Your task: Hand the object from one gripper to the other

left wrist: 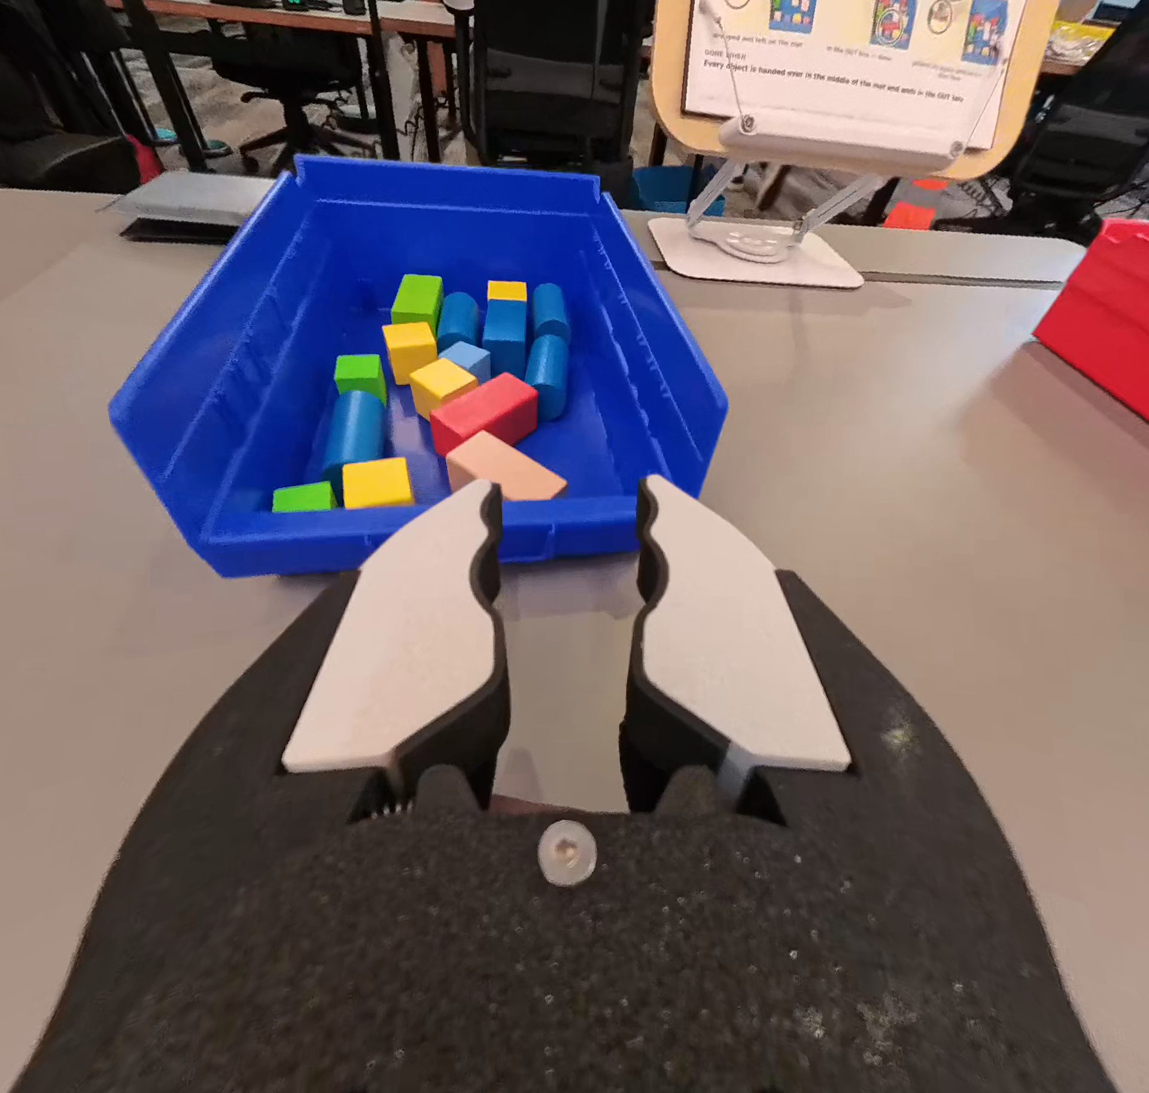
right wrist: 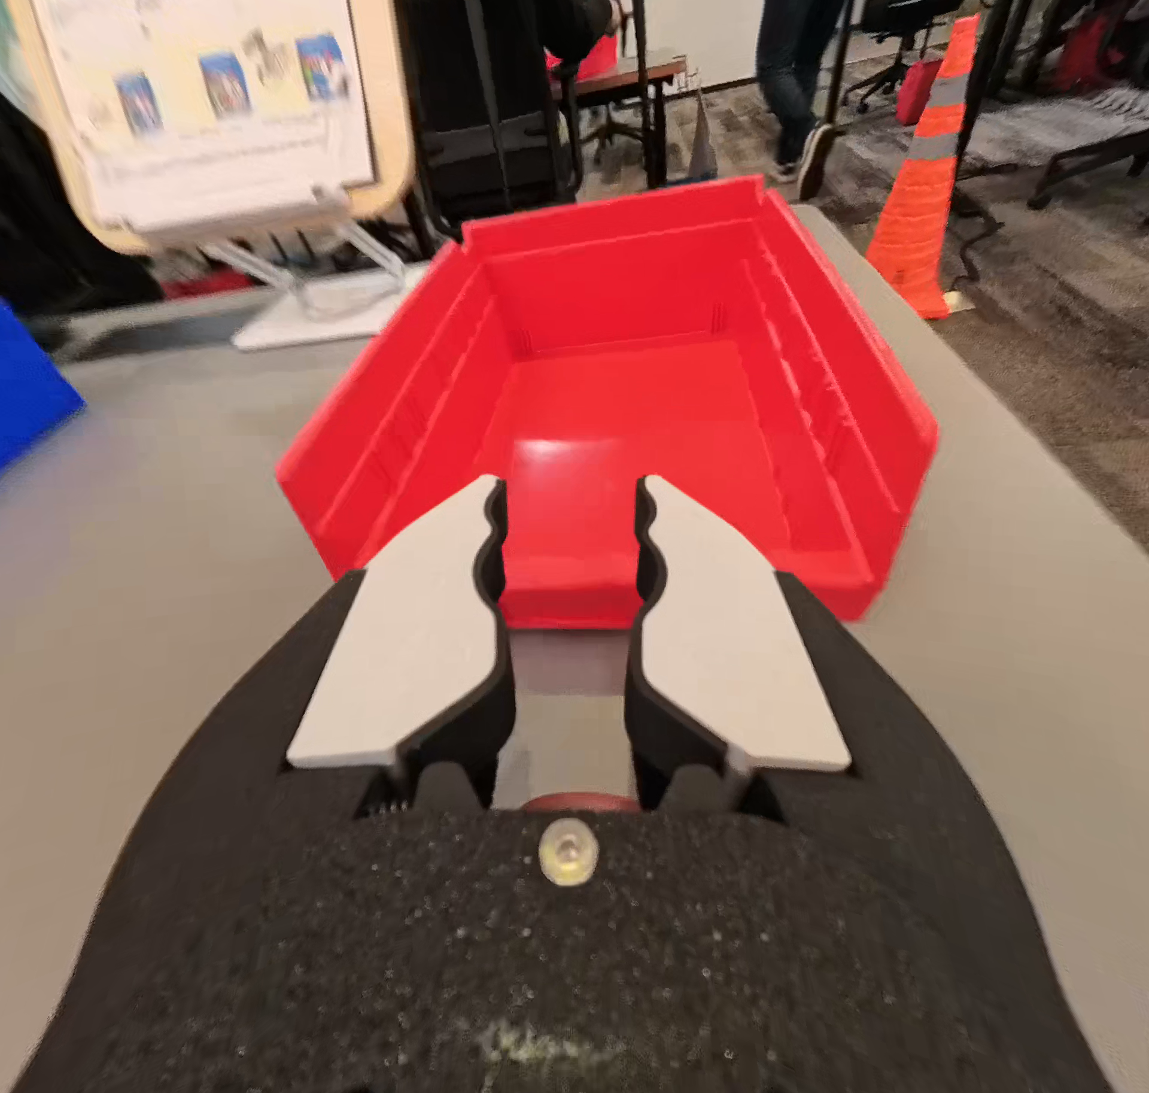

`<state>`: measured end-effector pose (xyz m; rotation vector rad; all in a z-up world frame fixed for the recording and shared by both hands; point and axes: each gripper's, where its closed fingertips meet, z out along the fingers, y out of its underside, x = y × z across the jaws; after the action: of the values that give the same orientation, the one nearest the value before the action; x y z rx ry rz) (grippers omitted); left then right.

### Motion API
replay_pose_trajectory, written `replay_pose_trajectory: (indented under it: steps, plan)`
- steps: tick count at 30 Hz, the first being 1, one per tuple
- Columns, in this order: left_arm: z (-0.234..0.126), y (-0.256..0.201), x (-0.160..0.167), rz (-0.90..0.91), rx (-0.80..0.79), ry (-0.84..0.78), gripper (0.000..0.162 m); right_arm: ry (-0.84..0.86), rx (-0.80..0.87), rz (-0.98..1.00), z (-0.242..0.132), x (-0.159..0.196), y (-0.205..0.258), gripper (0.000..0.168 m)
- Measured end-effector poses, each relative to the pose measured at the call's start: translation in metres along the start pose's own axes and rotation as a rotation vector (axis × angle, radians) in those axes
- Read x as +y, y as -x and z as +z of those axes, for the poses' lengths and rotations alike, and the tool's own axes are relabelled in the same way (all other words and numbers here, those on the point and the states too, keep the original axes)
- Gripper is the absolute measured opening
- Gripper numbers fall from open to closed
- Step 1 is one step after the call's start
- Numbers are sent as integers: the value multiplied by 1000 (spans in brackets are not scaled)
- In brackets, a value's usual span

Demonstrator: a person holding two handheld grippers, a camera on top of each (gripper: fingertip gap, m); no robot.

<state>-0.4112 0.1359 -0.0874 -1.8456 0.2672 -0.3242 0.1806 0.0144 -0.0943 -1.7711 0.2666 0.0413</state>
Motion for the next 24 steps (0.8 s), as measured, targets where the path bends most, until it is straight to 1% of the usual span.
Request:
replay_pose_trajectory:
  steps: [2, 4, 5, 8, 11, 15, 18, 21, 24]
  plan:
    - [9, 5, -2, 35, -9, 0, 40, 13, -31, 27, 12, -6, 5, 39]
    - [19, 12, 4, 71, -27, 17, 40, 54, 28, -19, 20, 0, -2, 39]
    - [24, 14, 8, 67, -17, 33, 40, 67, 39, -19, 21, 2, -3, 39]
    - [36, 12, 10, 25, 57, 63, 40, 33, 50, 1, 19, -5, -7, 39]
    - [35, 18, 16, -6, 60, 82, 40, 59, 93, -42, 20, 1, -18, 39]
    - [28, 17, 20, -69, 78, 92, 40, 52, 91, -49, 25, 0, -21, 39]
    - [28, 14, 22, -44, 67, 101, 40, 54, 95, -68, 27, 0, -23, 39]
    - [27, 7, 23, -22, 73, 106, 40, 47, 64, -39, 30, 0, -18, 39]
    - [25, 0, 22, -9, 90, 101, 40, 57, 45, -53, 33, 2, -10, 39]
